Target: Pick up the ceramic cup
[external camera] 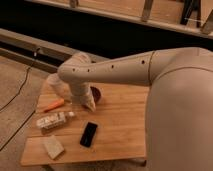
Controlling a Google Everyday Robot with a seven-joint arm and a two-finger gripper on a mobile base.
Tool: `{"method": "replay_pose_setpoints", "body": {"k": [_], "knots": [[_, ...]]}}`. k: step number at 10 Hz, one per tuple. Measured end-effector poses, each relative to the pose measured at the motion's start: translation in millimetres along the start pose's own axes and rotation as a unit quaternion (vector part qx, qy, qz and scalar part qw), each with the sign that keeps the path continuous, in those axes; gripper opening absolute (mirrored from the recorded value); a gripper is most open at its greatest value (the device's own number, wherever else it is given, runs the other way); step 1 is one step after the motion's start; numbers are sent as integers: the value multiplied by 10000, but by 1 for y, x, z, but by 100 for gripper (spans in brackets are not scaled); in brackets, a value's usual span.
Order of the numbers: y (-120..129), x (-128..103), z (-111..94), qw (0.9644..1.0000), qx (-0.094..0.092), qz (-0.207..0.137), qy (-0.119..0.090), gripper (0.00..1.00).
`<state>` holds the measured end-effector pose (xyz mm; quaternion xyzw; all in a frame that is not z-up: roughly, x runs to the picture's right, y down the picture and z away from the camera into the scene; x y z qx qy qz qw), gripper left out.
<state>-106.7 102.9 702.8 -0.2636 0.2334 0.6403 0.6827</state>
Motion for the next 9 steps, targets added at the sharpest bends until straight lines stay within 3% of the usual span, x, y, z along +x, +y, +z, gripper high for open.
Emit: {"method": "replay_pose_setpoints", "body": {"k": [4, 7, 9], "knots": [[0, -1, 0, 10000, -1, -7, -8, 65], [37, -41, -3, 9985, -34, -450, -314, 65], [73, -94, -11, 9959, -110, -740, -514, 65]]}}
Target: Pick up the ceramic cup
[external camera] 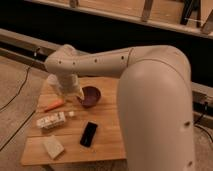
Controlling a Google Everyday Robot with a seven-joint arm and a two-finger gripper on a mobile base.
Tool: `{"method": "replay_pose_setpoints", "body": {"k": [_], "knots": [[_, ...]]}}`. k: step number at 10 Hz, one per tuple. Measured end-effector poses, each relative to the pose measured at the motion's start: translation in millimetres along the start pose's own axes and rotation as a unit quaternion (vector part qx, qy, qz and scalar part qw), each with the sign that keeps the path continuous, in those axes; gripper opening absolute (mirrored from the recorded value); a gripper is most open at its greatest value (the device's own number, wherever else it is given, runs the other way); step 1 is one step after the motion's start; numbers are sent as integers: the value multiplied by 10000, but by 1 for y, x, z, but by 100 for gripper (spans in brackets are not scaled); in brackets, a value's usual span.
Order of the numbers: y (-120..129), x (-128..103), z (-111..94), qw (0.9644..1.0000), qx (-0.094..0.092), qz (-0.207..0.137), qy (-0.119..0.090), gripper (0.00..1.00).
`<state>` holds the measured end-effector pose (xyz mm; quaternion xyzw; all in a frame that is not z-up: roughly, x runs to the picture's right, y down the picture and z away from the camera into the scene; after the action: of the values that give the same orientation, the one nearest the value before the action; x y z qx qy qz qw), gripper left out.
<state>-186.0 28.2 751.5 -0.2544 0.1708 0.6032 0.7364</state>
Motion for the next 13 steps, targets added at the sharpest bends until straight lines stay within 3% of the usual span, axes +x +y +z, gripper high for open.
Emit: {"method": "replay_pose_setpoints", "body": {"k": [3, 6, 9, 13], "knots": [[39, -82, -4, 9991, 106, -297, -270, 65], [70, -141, -5, 9975, 250, -517, -403, 65], [75, -179, -5, 9954, 610, -513, -533, 65], [42, -198, 16, 9961, 805, -69, -343, 65]]}}
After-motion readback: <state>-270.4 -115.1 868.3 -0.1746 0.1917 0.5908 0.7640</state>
